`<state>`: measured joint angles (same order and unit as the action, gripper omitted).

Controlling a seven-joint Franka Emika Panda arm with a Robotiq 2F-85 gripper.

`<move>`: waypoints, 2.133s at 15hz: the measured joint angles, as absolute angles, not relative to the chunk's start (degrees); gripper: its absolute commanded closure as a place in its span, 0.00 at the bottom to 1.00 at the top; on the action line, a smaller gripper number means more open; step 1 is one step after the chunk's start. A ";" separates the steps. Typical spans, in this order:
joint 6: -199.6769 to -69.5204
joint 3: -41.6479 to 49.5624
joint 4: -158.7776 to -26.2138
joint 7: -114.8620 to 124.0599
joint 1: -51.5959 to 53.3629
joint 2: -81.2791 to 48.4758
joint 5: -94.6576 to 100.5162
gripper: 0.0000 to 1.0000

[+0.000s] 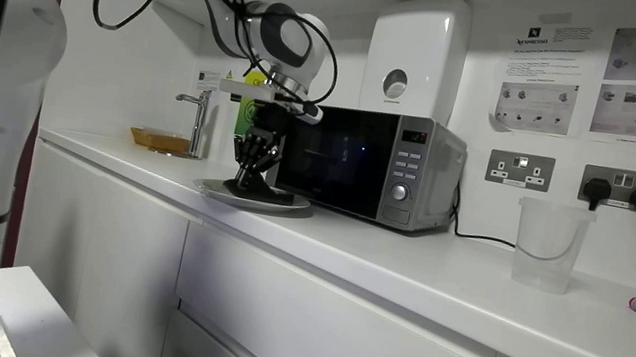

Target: Pick up the towel from the table, wipe the plate with it and put the towel back on the table.

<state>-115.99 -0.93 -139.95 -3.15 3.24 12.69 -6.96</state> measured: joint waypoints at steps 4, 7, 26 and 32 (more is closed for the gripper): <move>-114.68 -1.89 -140.84 -3.33 4.11 13.66 -7.09 0.99; -114.43 -2.54 -141.14 -3.33 5.26 13.96 -7.28 0.99; -114.20 -4.58 -139.16 -3.42 8.34 11.26 -9.47 0.99; -114.20 -4.57 -135.39 -3.42 8.23 6.74 -9.45 0.99</move>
